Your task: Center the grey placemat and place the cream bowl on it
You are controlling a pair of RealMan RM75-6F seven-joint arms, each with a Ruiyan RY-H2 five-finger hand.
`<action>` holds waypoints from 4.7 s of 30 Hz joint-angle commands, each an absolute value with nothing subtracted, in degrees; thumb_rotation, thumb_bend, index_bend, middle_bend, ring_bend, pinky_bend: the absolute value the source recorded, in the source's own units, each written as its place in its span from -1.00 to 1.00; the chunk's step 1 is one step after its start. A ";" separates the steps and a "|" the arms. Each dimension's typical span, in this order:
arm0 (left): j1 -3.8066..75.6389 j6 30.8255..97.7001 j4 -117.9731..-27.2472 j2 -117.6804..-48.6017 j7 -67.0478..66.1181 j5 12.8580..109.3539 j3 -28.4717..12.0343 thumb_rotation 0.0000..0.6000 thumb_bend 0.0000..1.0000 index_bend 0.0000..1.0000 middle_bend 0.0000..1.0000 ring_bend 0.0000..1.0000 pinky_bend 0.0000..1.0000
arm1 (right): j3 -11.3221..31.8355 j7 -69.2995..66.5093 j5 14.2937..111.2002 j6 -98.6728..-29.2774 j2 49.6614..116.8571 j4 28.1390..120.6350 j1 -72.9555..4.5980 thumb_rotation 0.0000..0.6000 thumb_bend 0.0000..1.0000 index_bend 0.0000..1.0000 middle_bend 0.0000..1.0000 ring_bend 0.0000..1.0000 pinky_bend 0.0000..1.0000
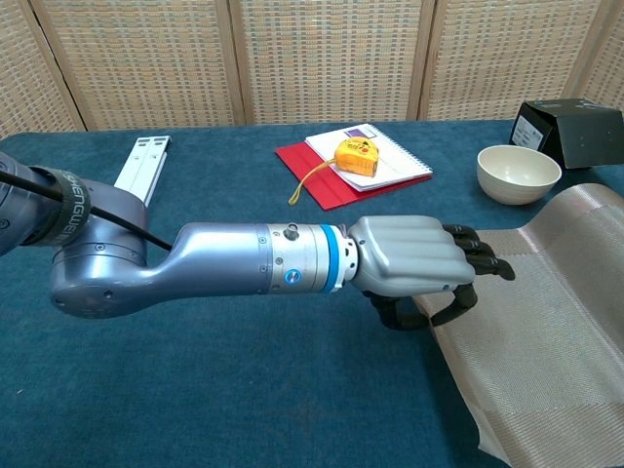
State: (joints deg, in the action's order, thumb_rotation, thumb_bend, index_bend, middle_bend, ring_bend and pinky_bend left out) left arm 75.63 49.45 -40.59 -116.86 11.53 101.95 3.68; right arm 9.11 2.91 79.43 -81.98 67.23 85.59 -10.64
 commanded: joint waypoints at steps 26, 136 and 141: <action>63.14 49.34 -65.47 -94.60 -3.44 94.32 6.27 1.00 0.09 0.78 -1.00 -1.00 -1.00 | 8.45 3.66 81.26 -82.89 66.68 87.36 -10.30 1.00 -1.00 -1.00 -1.00 -1.00 -1.00; 23.44 75.88 -86.64 -68.25 -8.22 71.06 -6.94 1.00 -1.00 -1.00 -1.00 -1.00 -1.00 | 11.50 -2.46 74.37 -42.27 101.29 31.67 -44.21 1.00 0.24 0.22 -1.00 -1.00 -1.00; 23.26 75.37 -86.50 -68.44 -8.33 71.29 -7.30 1.00 -1.00 -1.00 -1.00 -1.00 -1.00 | 10.49 -7.35 76.86 -45.60 102.77 28.72 -44.34 1.00 0.33 0.34 -1.00 -1.00 -1.00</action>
